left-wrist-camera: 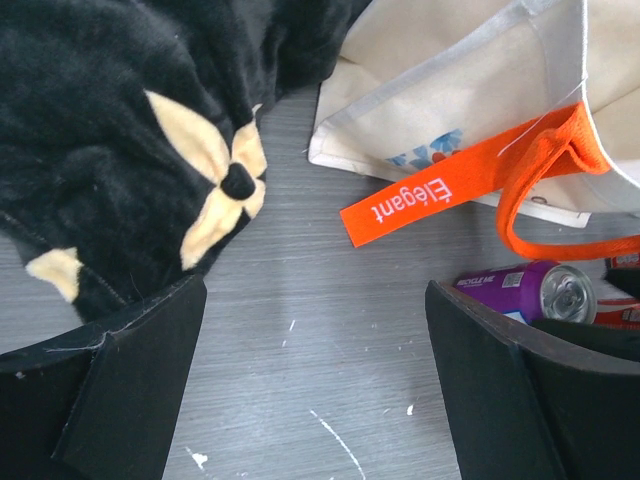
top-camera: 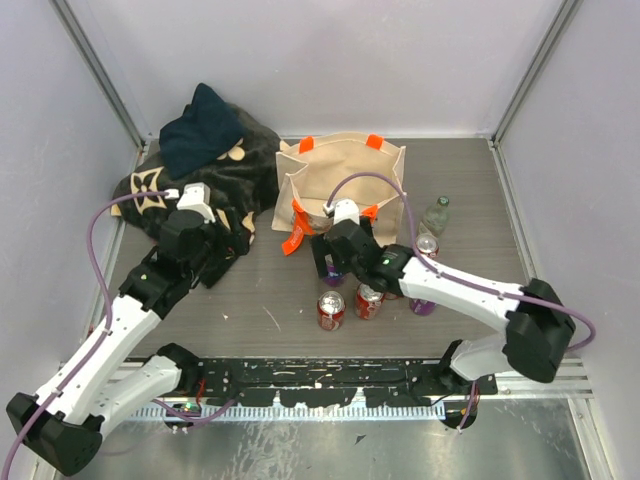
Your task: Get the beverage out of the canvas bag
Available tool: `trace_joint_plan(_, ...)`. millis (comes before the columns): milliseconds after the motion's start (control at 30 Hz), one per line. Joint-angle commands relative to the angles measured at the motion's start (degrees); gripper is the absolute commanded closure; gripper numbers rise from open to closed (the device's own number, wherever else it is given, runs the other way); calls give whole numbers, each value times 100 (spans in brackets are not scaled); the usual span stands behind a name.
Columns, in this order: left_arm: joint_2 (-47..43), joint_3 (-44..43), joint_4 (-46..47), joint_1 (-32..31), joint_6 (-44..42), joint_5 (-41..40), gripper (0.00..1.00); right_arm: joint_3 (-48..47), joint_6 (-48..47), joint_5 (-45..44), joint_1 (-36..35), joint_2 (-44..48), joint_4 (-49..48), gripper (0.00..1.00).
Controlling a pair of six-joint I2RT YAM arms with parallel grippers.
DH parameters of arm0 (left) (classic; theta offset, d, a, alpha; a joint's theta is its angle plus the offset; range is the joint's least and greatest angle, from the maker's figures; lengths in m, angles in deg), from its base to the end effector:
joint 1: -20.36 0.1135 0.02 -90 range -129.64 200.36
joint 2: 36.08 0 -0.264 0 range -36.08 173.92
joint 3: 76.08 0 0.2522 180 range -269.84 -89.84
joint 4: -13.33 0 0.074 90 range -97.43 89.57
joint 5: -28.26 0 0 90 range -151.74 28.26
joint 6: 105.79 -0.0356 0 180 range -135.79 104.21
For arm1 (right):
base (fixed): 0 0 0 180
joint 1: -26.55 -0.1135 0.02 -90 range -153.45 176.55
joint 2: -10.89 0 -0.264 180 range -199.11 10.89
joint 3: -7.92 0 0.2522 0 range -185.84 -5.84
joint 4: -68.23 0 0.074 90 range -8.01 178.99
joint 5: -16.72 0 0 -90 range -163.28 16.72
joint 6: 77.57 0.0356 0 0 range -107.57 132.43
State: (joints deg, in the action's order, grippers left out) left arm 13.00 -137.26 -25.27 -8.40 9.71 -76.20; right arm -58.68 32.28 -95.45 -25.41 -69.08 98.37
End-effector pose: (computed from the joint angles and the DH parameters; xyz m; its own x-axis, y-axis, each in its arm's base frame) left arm 0.1715 -0.0840 0.3175 -0.4693 -0.2180 -0.8557 0.0753 0.9557 -0.2847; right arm 0.1936 0.2256 0.2415 -0.5894 -0.2431 -0.7704 -0.3833 0.9236 0.0019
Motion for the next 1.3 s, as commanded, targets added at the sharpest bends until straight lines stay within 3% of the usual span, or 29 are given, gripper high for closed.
trace_joint_plan(0,-199,-178,-472,26,-188,-234,2,-675,-9,-654,-81,885,474,0)
trace_joint_plan(200,-270,-283,-569,23,-414,-437,2,-961,-215,-1279,276,1992,1025,0)
trace_joint_plan(367,-137,-313,-502,25,-431,-578,2,-1031,-571,-707,2323,2485,1047,0)
trace_joint_plan(600,65,-398,-394,27,-466,-704,2,-1616,-827,719,5425,1792,942,0)
trace_joint_plan(833,-69,-504,-643,27,-561,-1148,2,-1478,71,1822,7792,1388,935,0)
trace_joint_plan(1267,-1065,-198,-1194,23,-520,-1585,2,-978,143,1762,7996,1962,829,0)
